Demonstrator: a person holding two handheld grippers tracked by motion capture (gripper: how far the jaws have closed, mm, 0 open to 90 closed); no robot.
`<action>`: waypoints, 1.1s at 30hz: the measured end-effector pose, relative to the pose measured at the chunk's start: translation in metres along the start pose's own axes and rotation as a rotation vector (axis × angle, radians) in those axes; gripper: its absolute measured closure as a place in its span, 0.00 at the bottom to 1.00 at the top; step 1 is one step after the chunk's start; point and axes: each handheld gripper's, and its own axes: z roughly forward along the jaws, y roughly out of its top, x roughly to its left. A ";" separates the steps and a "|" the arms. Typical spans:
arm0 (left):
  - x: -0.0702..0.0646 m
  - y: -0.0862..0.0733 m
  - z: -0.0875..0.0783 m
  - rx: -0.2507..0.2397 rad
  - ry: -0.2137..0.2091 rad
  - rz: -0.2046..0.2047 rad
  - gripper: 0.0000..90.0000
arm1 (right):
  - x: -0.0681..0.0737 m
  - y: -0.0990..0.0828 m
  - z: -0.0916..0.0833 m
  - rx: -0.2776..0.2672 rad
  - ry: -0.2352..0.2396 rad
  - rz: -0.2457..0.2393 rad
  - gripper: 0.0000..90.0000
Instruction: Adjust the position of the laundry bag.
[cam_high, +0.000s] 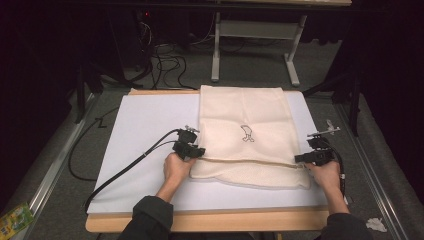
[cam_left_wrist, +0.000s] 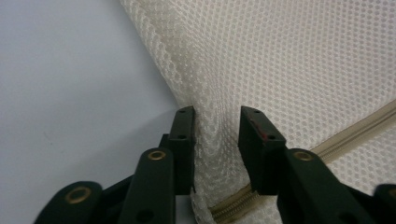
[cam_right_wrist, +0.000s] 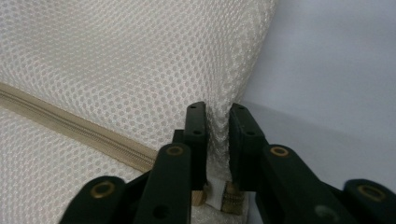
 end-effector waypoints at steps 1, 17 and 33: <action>0.001 0.000 0.000 0.004 -0.010 0.002 0.83 | 0.000 0.000 0.000 -0.003 0.007 -0.005 0.94; 0.003 0.004 -0.012 -0.030 -0.041 0.029 0.96 | -0.002 -0.003 -0.007 -0.050 0.048 -0.025 0.98; 0.011 0.000 -0.030 -0.066 -0.039 0.034 0.97 | 0.008 -0.002 -0.009 -0.065 0.079 -0.045 0.99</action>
